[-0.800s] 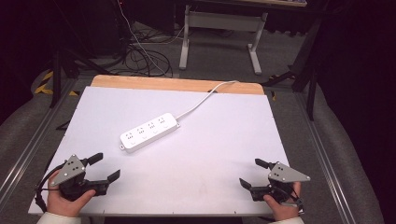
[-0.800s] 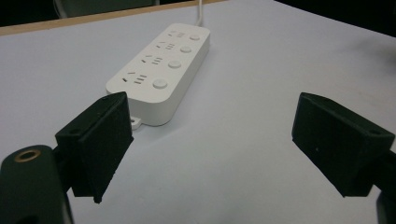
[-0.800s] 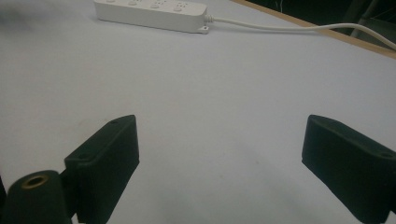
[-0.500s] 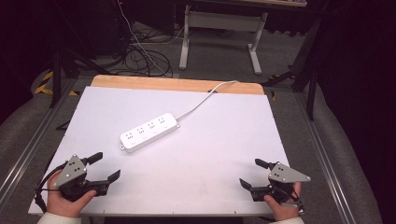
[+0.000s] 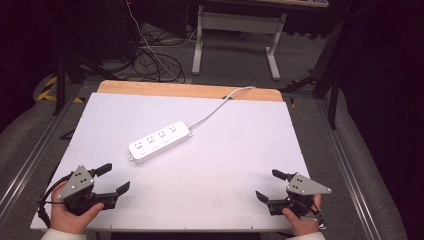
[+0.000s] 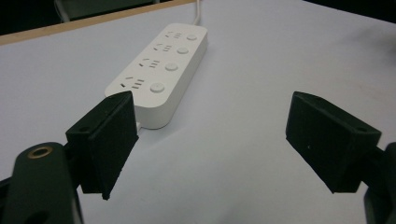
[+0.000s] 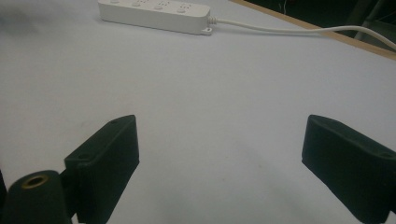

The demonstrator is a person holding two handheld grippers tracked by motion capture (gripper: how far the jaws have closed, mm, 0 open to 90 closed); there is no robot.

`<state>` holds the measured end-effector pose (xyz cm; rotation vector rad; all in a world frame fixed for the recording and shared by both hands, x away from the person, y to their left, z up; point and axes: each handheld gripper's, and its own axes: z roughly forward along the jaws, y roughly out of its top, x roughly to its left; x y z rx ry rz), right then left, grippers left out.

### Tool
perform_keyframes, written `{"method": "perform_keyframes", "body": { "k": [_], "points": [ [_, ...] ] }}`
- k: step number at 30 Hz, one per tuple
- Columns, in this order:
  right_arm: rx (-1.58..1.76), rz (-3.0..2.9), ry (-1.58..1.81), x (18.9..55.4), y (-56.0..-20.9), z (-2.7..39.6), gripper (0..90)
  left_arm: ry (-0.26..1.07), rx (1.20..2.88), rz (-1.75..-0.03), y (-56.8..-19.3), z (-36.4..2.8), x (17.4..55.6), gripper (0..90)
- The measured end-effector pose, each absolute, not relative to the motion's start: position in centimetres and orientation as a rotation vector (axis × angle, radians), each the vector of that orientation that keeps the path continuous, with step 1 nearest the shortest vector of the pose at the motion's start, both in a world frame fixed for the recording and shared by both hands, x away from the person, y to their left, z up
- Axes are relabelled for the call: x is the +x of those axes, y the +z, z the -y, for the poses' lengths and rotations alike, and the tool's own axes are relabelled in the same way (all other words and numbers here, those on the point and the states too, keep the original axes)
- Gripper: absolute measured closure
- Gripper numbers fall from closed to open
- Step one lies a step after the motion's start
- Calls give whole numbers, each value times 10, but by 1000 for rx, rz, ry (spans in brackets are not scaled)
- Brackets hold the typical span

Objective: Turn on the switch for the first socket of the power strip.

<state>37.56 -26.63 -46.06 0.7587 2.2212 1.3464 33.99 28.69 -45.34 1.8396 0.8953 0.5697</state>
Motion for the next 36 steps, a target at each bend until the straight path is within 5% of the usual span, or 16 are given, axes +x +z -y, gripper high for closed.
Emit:
{"method": "perform_keyframes", "body": {
  "k": [36],
  "points": [
    [812,-2238,1338,372,-468,271,119,472,1933,-824,-398,-255,400,290]
  ]
}}
